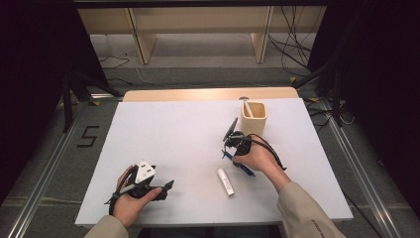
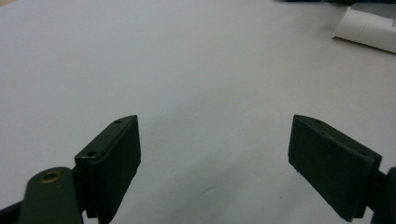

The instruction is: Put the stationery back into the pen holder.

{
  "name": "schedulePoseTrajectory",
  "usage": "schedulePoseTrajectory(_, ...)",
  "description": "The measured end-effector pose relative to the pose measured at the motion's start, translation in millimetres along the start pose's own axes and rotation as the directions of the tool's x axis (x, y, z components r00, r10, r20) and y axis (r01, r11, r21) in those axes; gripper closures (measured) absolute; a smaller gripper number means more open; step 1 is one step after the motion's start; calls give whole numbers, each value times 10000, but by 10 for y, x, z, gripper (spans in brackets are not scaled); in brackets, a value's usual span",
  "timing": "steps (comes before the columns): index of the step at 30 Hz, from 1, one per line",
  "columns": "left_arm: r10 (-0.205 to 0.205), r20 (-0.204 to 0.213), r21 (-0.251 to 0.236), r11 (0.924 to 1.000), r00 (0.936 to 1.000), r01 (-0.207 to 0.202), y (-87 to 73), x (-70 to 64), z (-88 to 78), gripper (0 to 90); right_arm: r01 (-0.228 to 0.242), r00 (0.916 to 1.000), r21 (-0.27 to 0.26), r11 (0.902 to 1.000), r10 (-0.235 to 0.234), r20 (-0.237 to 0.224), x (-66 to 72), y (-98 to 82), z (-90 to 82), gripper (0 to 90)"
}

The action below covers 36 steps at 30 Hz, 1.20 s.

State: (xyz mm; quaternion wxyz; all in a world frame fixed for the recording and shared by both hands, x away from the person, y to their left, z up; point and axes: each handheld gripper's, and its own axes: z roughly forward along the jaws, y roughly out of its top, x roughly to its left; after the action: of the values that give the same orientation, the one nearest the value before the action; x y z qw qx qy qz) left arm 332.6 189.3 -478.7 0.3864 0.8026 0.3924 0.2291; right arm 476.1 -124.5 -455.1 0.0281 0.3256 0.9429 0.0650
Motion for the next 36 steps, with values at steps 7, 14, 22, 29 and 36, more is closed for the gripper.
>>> schedulePoseTrajectory(7, 10, 2, 11, 10000, 10000, -10, 0, 2, -1, 169, -3, 10000, 136, 9999, 3, 21, 11, 11, -4, 692)
schedulePoseTrajectory(14, -21, 10, -5, 10000, 10000, 21, -1, -2, 1, 168, -146, 9999, 190, 9997, 146, -4, 19, 11, -4, 703)
schedulePoseTrajectory(22, 15, 0, 6, 10000, 10000, -15, 0, -1, -1, 168, -455, 9989, 240, 9987, 457, -75, 37, 17, -8, 716)
schedulePoseTrajectory(29, -3, 14, 10, 10000, 10000, 3, -1, 0, -1, 169, -385, 9992, 248, 9989, 387, -47, 28, 18, -6, 733)
schedulePoseTrajectory(36, 1, 10, 8, 10000, 10000, -1, -1, -2, -1, 168, -406, 9992, 243, 9989, 407, -32, 25, 20, -4, 746)
